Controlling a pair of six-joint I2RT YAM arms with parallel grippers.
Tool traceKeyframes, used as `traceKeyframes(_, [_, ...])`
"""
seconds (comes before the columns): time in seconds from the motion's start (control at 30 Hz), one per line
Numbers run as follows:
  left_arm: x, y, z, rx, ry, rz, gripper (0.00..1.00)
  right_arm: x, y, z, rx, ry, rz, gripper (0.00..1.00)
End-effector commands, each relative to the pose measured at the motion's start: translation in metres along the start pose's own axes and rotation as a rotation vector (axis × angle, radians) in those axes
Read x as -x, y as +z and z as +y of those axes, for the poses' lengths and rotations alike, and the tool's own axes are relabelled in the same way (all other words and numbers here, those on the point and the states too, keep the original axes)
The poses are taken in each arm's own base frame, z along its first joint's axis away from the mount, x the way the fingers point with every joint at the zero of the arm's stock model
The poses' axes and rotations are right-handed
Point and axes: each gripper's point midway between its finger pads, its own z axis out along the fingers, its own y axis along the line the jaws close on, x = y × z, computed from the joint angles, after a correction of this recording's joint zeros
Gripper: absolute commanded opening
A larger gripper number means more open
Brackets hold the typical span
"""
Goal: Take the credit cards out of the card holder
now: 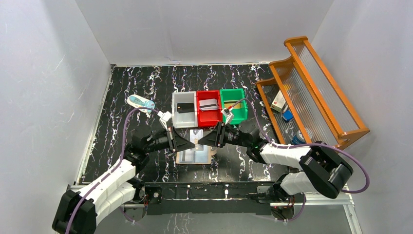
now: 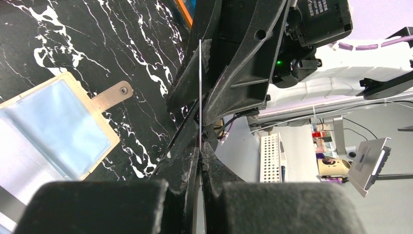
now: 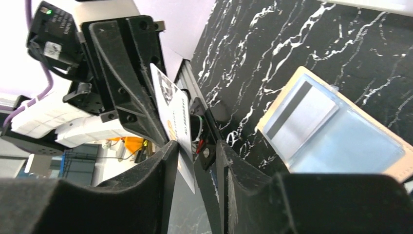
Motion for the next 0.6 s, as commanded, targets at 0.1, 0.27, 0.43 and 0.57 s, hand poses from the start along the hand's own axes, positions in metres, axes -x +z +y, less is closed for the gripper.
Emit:
traceKeyframes(0.1, [-0.002,-0.001,-0.021,-0.112,0.028,0.031,0.0,0.017,-0.005,0.034,0.155,-0.039,-0.047,0.4])
traceKeyframes(0.27, [-0.003,-0.001,-0.024,-0.124,0.027,0.043,0.0,0.018,-0.008,0.038,0.184,-0.046,-0.052,0.35])
traceKeyframes(0.43, [0.001,-0.001,-0.027,-0.141,0.019,0.018,0.0,0.014,-0.012,0.046,0.23,-0.051,-0.047,0.27])
traceKeyframes(0.57, [0.001,0.0,-0.028,-0.146,0.011,0.025,0.0,0.008,-0.016,0.043,0.226,-0.061,-0.023,0.27])
